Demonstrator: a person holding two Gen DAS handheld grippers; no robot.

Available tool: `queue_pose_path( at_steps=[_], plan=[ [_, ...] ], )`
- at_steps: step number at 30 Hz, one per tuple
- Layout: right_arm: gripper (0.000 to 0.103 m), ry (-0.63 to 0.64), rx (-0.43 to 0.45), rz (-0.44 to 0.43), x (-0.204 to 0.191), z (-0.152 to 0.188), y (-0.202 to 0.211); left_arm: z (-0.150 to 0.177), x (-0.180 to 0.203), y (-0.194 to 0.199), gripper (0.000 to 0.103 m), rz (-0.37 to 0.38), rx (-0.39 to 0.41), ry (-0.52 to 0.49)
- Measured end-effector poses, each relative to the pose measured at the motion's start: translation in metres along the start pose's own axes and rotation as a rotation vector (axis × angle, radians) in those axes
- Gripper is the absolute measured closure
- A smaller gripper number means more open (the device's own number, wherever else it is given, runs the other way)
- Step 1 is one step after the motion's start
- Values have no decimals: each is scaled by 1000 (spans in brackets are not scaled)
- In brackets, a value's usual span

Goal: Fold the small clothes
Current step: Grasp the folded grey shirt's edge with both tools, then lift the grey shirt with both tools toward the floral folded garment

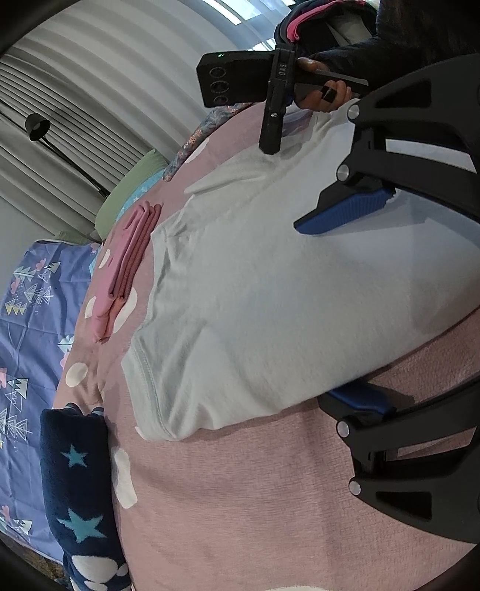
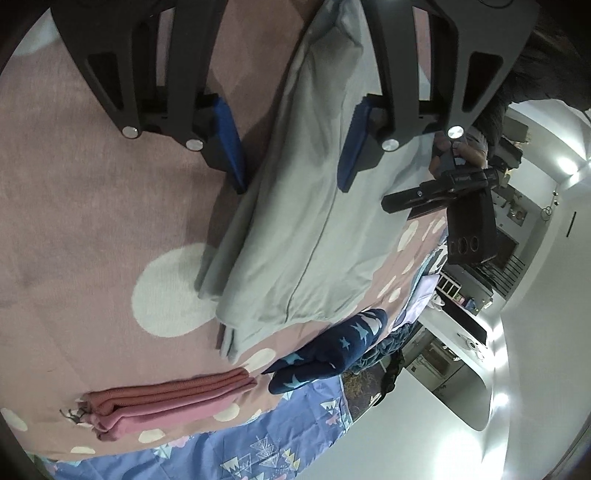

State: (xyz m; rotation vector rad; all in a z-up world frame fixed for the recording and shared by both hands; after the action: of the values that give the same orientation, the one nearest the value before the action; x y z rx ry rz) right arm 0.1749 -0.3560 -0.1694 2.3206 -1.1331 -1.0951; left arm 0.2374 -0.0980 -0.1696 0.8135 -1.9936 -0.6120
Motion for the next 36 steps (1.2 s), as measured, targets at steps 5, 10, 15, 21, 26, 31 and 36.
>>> queue_pose_path(
  at_steps=[5, 10, 15, 21, 26, 31, 36],
  plan=[
    [57, -9, -35, -48, 8, -15, -22, 0, 0, 0, 30, 2, 0, 1],
    [57, 36, -47, -36, 4, -22, -35, 0, 0, 1, 30, 16, 0, 10],
    [57, 32, -37, -39, 4, -21, -34, 0, -1, 1, 30, 23, 1, 12],
    [59, 36, -23, 6, 1, -15, -24, 0, -7, 6, 51, 6, 20, 43],
    [59, 25, -28, 1, 3, -11, -21, -1, -9, 4, 54, 25, 0, 50],
    [65, 44, -60, -6, 1, -27, -45, -13, -3, -13, 52, 61, -38, 35],
    [81, 88, -53, 90, -11, -33, -51, -20, 4, -17, 79, 17, -19, 2]
  ],
)
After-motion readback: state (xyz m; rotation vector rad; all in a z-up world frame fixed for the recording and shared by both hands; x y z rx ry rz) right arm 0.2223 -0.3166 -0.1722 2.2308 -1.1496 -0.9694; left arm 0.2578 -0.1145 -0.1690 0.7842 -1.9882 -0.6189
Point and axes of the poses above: each gripper's, at about its wrist camera, not at the fingertips, and y roughly against the way its jaws point, x to its right, z to its underside, the point moved 3 cm from there along -y, roughly the way its jaws point, and after that the axes turned 11 degrees about y, right-handed, at the moved point
